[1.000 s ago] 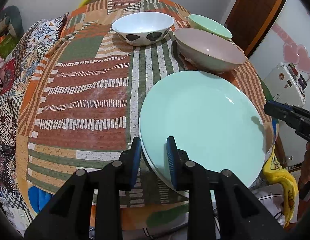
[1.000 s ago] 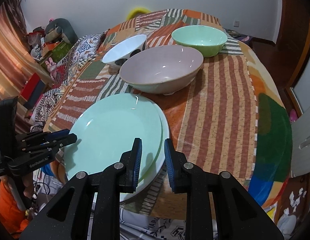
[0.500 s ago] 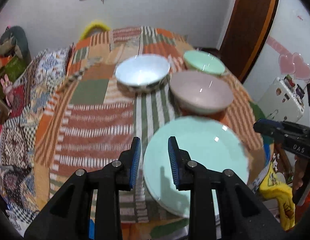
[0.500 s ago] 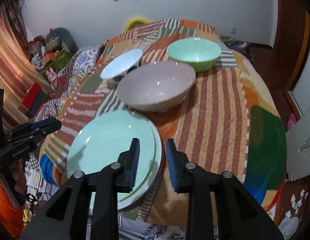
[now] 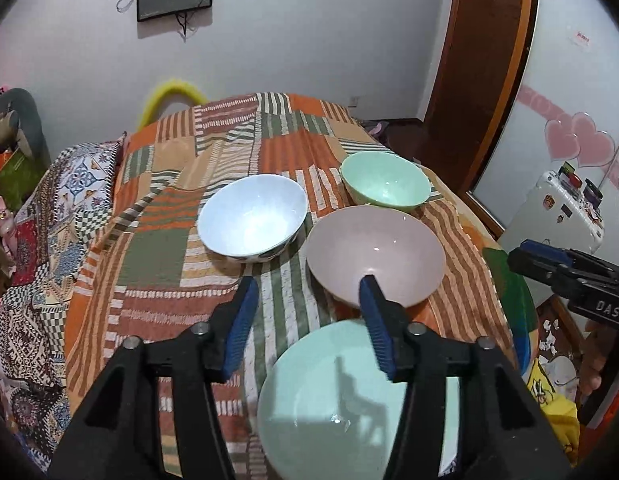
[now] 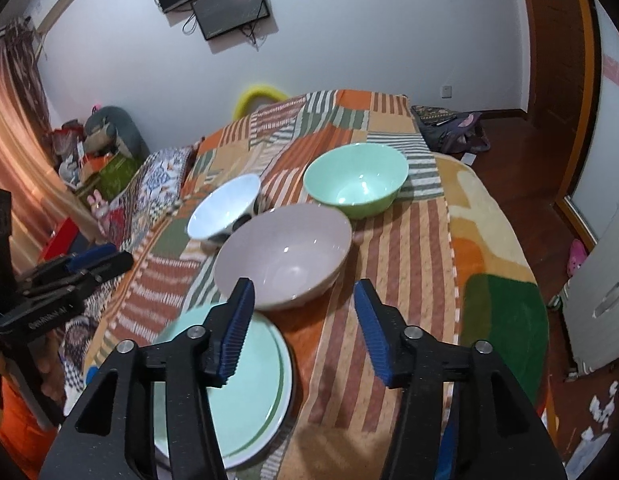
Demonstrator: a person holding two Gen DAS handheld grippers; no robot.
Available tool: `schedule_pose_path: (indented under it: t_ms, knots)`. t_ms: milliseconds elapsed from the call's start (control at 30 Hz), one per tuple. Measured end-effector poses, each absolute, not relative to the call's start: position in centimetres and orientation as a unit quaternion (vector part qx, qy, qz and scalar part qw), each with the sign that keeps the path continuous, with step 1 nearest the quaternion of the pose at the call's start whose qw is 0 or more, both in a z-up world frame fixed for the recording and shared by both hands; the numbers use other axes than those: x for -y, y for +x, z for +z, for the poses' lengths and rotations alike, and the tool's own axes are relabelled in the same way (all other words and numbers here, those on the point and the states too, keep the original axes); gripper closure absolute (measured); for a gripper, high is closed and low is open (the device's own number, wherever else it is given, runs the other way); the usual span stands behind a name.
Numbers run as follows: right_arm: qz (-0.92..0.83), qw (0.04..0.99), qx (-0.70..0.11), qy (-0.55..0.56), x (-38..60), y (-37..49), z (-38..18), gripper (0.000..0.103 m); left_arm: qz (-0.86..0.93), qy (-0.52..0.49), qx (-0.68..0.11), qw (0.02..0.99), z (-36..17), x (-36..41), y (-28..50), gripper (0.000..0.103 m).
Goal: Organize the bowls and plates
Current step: 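Close both tools on the rim of the pale pink bowl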
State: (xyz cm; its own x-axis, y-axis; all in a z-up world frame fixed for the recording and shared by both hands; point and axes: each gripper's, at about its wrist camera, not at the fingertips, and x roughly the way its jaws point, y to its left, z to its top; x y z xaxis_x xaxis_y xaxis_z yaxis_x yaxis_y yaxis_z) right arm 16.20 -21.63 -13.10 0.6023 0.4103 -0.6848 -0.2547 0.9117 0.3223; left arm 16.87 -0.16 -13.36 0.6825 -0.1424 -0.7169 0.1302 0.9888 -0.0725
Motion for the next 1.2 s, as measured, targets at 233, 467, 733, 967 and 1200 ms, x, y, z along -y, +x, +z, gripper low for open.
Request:
schedule_pose_path:
  t_ms: [233,467,733,967,1200]
  knots:
    - [0.181,0.888,-0.408,0.113,21.8,18.3,-13.9,0.050,-0.075,-0.011,-0.419,0.905,-15.6,0.7,20.3,0.047]
    - [0.182,0.879,-0.424,0.120,21.4,20.2,-15.5,0.050,-0.071,-0.016,-0.445,0.892,-18.1,1.2,23.6,0.047]
    - [0.182,0.868,-0.445,0.124,20.7,22.1,-17.4,0.050,-0.075,-0.019,-0.468,0.880,-20.8,1.3,26.2,0.047]
    - [0.177,0.864,-0.457,0.115,20.0,23.1,-19.1,0.050,-0.072,-0.026,-0.482,0.873,-22.7,1.0,27.7,0.050]
    - [0.184,0.855,-0.469,0.128,20.0,23.9,-20.4,0.059,-0.082,-0.022,-0.499,0.862,-24.0,1.5,28.5,0.070]
